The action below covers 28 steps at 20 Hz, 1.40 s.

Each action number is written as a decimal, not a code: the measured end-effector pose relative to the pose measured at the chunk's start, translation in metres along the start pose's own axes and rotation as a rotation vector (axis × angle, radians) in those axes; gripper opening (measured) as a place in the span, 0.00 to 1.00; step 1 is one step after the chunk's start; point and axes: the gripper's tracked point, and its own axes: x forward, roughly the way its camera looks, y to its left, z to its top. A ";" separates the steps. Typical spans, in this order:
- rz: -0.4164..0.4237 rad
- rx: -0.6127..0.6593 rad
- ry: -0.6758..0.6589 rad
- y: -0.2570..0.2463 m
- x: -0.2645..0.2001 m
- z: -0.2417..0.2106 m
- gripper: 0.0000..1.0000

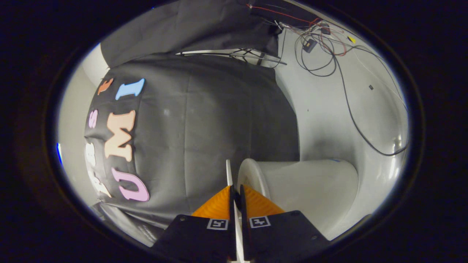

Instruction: Open the toilet lid.

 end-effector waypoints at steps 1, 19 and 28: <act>0.000 -0.042 0.007 0.011 0.000 -0.001 0.06; 0.200 -0.675 0.099 0.242 -0.024 -0.140 0.11; 0.285 -0.960 0.198 0.292 -0.033 -0.228 0.12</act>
